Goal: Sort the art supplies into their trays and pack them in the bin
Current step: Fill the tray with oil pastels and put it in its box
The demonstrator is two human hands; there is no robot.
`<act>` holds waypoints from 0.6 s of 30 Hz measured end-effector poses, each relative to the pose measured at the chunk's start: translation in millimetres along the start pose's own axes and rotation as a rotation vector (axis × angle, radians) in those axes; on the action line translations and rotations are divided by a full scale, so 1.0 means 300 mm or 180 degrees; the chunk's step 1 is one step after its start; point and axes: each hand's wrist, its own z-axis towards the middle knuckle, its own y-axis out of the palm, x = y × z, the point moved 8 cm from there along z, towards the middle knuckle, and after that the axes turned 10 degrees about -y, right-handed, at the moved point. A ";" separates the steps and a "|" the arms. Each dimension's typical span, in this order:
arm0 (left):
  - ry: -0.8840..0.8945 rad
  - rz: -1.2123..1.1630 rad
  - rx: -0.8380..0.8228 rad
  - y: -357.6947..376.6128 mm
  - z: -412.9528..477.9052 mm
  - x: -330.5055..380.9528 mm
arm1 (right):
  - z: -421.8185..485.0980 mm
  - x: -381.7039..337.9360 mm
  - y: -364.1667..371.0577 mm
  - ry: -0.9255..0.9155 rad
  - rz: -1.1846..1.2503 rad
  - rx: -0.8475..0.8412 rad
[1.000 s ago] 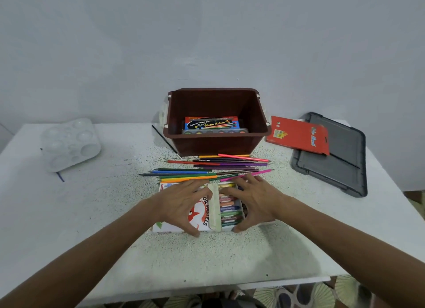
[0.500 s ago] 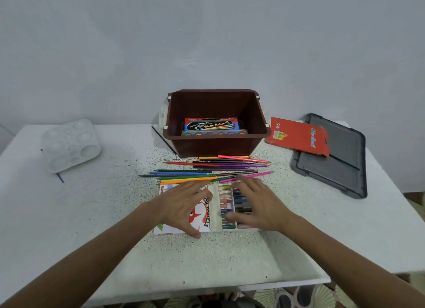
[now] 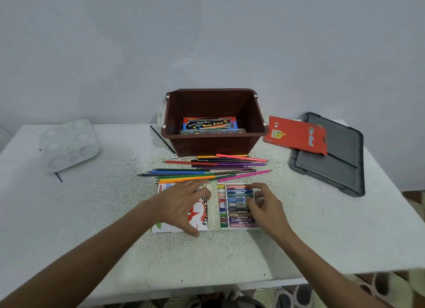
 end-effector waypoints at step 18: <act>0.0031 0.0023 -0.0018 0.014 -0.003 0.020 | -0.033 -0.079 0.140 0.0123 0.0515 -0.0122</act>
